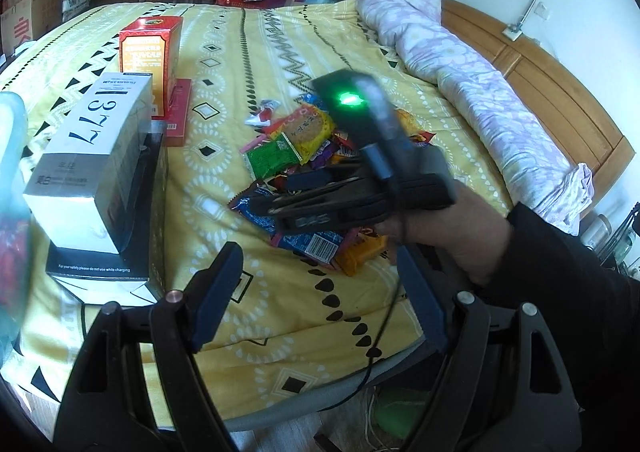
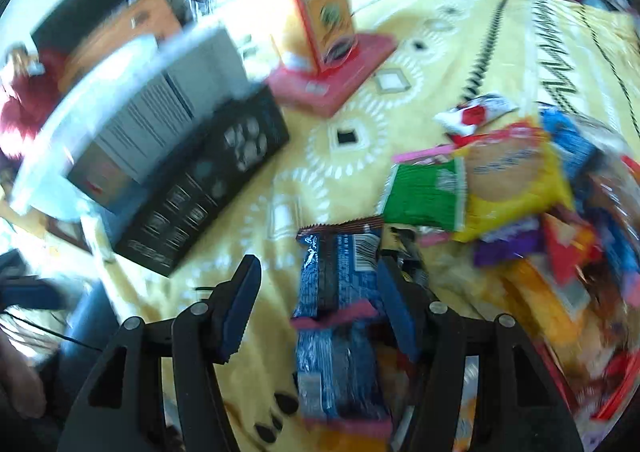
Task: Organize snacks
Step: 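Grasp the blue-and-pink snack packet with the left gripper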
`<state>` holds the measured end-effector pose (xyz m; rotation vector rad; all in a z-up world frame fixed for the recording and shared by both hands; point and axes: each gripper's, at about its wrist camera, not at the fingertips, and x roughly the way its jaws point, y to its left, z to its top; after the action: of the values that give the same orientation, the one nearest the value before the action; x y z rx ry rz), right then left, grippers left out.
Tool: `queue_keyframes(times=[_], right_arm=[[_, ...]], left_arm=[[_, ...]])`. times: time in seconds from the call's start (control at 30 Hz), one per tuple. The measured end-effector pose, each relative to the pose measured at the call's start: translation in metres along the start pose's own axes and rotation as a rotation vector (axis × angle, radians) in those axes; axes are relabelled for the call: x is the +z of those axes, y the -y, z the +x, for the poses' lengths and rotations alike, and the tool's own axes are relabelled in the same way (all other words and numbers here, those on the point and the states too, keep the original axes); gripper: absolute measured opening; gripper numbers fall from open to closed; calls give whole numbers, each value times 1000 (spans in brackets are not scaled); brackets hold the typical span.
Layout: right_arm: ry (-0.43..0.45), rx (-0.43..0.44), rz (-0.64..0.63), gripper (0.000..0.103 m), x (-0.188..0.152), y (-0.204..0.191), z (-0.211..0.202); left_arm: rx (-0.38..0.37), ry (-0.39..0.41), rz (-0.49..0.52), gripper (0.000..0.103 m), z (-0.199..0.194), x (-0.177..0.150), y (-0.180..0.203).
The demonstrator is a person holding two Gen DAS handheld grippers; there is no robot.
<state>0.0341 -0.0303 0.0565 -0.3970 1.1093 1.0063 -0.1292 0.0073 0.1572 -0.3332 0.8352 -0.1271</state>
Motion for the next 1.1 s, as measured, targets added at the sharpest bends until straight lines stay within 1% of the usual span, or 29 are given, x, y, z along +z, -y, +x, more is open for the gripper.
queue_keyframes(times=[0.13,0.17,0.2,0.23,0.3,0.33,0.4,0.43,0.5,0.57,0.6,0.67,0.73,0.8,0.87,0.9,1.0,1.07,1.1], right_arm=[[-81,-24,33,66,5,7,40],[-78,-24,41,62,6,9,43],[-58,-33,55,55,6,11,40],[-38,-22,61,48,7,12,35],[62,34,61,48,6,8,8],[116,47,51,48,5,4,-11],[220,49,46,48,1,-1,-52],[276,51,64,48,-5,2,-76],[339,46,108,48,-16,11,-105],[376,38,171,48,-35,25,-128],[382,27,193,48,-44,30,-135],[383,20,251,48,-64,41,-144],[376,25,300,48,-83,52,-148],[366,13,330,48,-100,60,-152],[361,21,362,48,-115,68,-153],[357,26,373,48,-120,71,-151],[352,44,393,48,-132,73,-145],[350,54,396,48,-135,73,-140],[351,59,397,48,-136,73,-138]], left_arm=[[7,-5,-1,80,-1,-1,-1],[9,-8,-1,80,-1,-2,-1],[7,-10,-2,80,0,-2,-1],[3,-14,-2,80,0,-3,-2],[-16,-22,-7,80,4,-4,-2],[-32,-26,-13,80,7,-5,-2],[-61,-39,-27,80,17,-5,-4],[-76,-47,-35,80,23,-4,-6],[-104,-59,-52,80,39,-4,-7],[-118,-101,-77,80,61,-4,-10],[-129,-135,-111,80,73,-4,-13],[-184,-180,-211,80,92,-4,-22],[-200,-196,-277,80,105,-1,-25],[-215,-197,-333,80,115,1,-26],[-204,-196,-401,81,125,3,-29],[-189,-198,-434,83,131,1,-32],[-162,-230,-511,84,148,-6,-40],[-149,-232,-514,82,153,-10,-40],[-136,-226,-490,75,152,-9,-37]])
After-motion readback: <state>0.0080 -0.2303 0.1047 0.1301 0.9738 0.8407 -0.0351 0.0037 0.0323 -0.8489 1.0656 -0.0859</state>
